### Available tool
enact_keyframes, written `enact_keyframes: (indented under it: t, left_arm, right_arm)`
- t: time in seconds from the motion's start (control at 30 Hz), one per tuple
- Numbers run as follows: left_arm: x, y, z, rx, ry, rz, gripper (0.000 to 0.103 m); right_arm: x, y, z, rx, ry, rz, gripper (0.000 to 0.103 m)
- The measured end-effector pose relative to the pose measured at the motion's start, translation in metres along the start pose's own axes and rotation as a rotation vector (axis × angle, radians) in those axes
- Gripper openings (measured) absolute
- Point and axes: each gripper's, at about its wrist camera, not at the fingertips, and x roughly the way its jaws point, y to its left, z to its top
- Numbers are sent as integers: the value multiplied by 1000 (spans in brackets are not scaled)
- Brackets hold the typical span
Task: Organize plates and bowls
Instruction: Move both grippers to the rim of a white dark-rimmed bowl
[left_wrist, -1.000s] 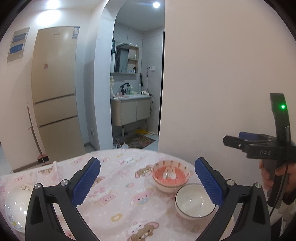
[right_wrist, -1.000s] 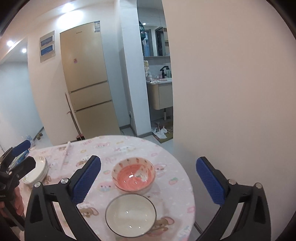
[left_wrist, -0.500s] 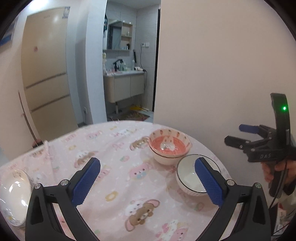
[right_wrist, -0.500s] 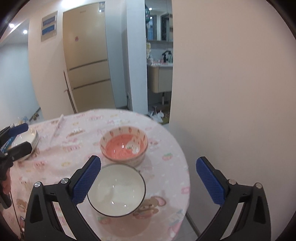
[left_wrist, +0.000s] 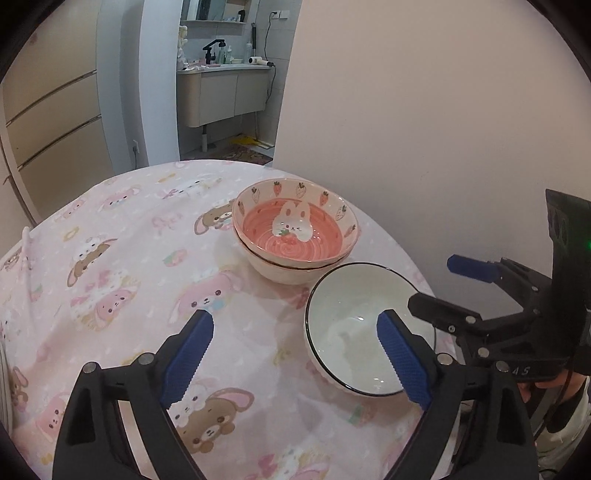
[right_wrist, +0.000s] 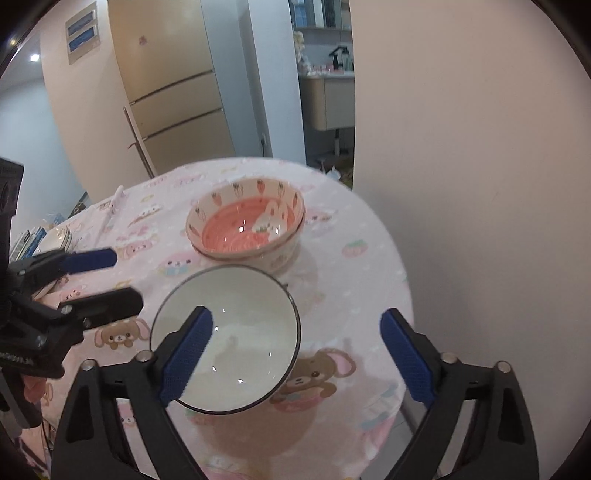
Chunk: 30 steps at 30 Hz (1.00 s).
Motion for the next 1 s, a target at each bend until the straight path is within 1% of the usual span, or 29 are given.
enact_keyframes:
  t: [0.1, 0.17, 0.23, 0.27, 0.3, 0.33, 0.4, 0.43, 0.47, 0.57, 0.63, 0.73, 0.8, 0.83, 0.87, 0.93, 1.0]
  left_arm:
    - [6, 1, 3, -8, 6, -4, 90]
    - [9, 1, 6, 1, 1, 15, 83]
    - [14, 0, 9, -5, 14, 1, 78]
    - [15, -1, 10, -8, 20, -11, 78]
    - [17, -2, 11, -12, 22, -10, 78]
    - [18, -3, 11, -16, 17, 4, 78]
    - [20, -4, 10, -19, 16, 8, 78]
    - [22, -4, 9, -19, 24, 2, 75]
    - [24, -3, 8, -20, 34, -1, 70]
    - [32, -3, 3, -21, 75, -13, 64]
    - [37, -2, 0, -25, 96, -21, 61]
    - [42, -4, -5, -17, 113, -27, 59]
    - [45, -6, -7, -2, 128, -32, 52]
    - [46, -6, -8, 6, 130, -36, 44]
    - [46, -6, -8, 14, 128, -36, 42]
    - [45, -4, -7, 26, 131, -32, 42]
    - [48, -1, -9, 24, 155, -49, 42]
  right_arm:
    - [10, -2, -4, 3, 35, 17, 79]
    - [14, -4, -6, 11, 54, 32, 74]
    - [16, -5, -7, 18, 66, 53, 71]
    - [17, -4, -7, 17, 72, 61, 68]
    - [18, -4, -8, 12, 76, 67, 67]
    - [18, -4, -8, 10, 73, 79, 64]
    - [17, -9, -7, 38, 50, 114, 62]
    - [17, -12, -7, 58, 46, 116, 60]
    - [17, -15, -6, 71, 49, 113, 57]
    - [23, -15, -7, 63, 74, 104, 49]
    - [27, -11, -9, 47, 97, 103, 46]
    - [33, -4, -13, 26, 130, 119, 37]
    - [38, 0, -15, 15, 155, 121, 35]
    - [41, 2, -15, 12, 160, 119, 34]
    - [42, 4, -16, 7, 165, 116, 32]
    - [45, 6, -18, -7, 168, 96, 30]
    - [47, 8, -18, -15, 165, 85, 29]
